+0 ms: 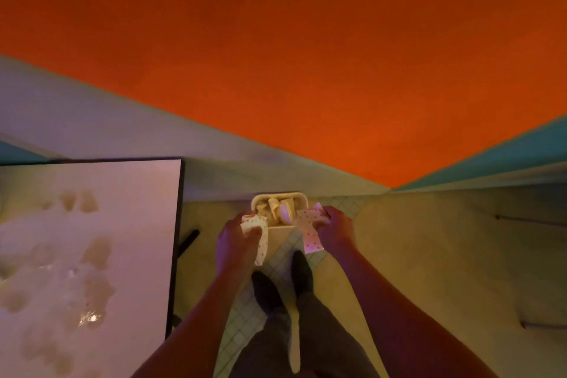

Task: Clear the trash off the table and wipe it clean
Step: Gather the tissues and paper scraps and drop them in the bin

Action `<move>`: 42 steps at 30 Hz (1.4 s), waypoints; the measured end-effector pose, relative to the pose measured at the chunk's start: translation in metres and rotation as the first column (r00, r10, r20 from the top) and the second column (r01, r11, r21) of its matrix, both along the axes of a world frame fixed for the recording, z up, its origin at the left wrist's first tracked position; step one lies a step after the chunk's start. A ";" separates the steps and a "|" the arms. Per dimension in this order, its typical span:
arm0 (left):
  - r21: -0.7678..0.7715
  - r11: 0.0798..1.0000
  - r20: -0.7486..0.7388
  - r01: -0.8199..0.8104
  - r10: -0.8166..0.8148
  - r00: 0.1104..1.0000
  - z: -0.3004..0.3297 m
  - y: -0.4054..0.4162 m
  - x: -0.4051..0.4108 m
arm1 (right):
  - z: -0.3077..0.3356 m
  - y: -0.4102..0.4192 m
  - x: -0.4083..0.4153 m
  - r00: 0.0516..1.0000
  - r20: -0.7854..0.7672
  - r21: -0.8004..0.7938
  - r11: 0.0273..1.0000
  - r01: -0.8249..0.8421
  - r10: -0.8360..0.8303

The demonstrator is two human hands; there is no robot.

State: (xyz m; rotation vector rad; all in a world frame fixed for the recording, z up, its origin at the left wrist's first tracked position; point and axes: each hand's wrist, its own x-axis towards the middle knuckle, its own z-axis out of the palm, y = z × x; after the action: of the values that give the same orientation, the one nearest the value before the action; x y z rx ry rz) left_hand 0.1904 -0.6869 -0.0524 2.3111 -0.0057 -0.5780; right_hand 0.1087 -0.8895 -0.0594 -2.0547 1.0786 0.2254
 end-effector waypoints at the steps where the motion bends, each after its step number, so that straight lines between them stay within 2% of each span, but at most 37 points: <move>1: 0.007 1.000 -0.003 0.012 -0.012 1.000 -0.004 0.002 0.001 | -0.003 0.003 0.000 1.000 -0.009 0.006 1.000 0.006 -0.006; 7: 0.063 0.998 -0.084 -0.008 0.013 0.996 -0.032 0.011 0.006 | -0.037 0.018 0.002 0.994 -0.098 0.065 0.997 0.045 -0.039; 15: 0.101 0.995 -0.094 -0.011 0.021 0.995 -0.097 -0.002 0.011 | -0.102 0.013 0.005 0.988 -0.142 0.101 0.992 0.074 -0.059; 21: 0.138 0.990 -0.065 -0.012 0.022 0.998 -0.180 -0.026 0.018 | -0.172 -0.004 0.019 0.988 -0.136 0.117 0.990 0.083 -0.067; 25: 0.122 0.988 -0.056 -0.093 0.100 0.993 -0.234 -0.039 0.030 | -0.224 -0.014 0.036 0.992 -0.106 0.135 0.987 0.088 -0.074; 35: 0.067 0.986 -0.073 -0.151 0.156 0.985 -0.386 -0.060 0.068 | -0.372 -0.020 0.079 0.966 -0.091 0.286 0.923 0.259 -0.243; 42: 0.090 0.989 -0.098 -0.117 0.126 0.987 -0.470 -0.079 0.085 | -0.454 -0.016 0.103 0.978 -0.070 0.250 0.945 0.209 -0.198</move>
State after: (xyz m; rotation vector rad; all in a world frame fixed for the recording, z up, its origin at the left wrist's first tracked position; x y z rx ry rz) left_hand 0.2753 -0.7660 -0.5225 2.3406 0.2113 -0.6447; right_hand 0.2114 -0.9050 -0.5130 -1.7028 1.2130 0.2908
